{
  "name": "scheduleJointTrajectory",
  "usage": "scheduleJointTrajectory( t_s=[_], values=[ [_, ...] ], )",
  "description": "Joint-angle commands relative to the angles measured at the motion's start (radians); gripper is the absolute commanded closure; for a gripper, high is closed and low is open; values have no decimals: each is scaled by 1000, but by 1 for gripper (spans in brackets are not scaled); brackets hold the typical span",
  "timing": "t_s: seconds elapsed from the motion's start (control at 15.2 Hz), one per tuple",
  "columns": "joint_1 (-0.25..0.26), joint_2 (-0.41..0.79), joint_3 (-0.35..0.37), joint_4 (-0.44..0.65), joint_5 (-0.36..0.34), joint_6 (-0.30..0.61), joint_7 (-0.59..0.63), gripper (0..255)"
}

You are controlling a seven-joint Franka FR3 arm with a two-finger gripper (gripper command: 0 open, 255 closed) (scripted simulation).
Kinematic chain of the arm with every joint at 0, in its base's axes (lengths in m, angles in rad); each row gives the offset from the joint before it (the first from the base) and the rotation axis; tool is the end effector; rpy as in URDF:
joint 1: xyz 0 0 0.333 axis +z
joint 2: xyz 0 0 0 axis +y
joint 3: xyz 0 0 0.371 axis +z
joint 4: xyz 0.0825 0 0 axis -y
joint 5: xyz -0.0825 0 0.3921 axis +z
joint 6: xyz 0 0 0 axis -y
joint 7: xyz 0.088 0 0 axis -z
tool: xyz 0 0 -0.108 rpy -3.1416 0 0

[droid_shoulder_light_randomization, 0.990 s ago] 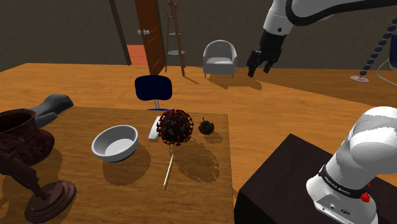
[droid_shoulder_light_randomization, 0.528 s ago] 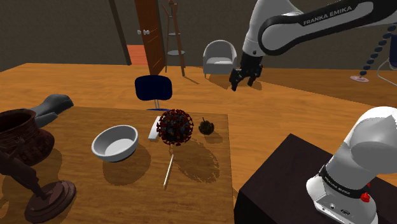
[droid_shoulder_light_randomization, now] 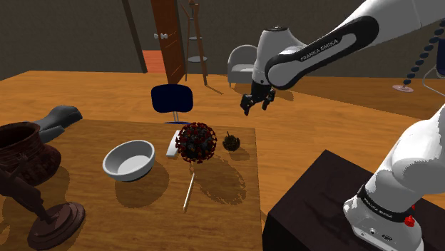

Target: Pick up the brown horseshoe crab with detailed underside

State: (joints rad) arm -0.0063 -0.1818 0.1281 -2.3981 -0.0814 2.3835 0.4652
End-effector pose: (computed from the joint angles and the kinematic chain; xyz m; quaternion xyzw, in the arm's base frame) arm 0.4782 0.0594 0.4503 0.9853 -0.1434 0.0909 0.0163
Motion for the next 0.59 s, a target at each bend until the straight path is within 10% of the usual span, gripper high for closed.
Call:
scheduleJointTrajectory(
  t_s=[0.0, 0.53],
  values=[
    [-5, 88, 17, 31, -37, 54, 57, 0],
    [16, 409, 9, 198, -216, 181, 278, 0]
  ],
)
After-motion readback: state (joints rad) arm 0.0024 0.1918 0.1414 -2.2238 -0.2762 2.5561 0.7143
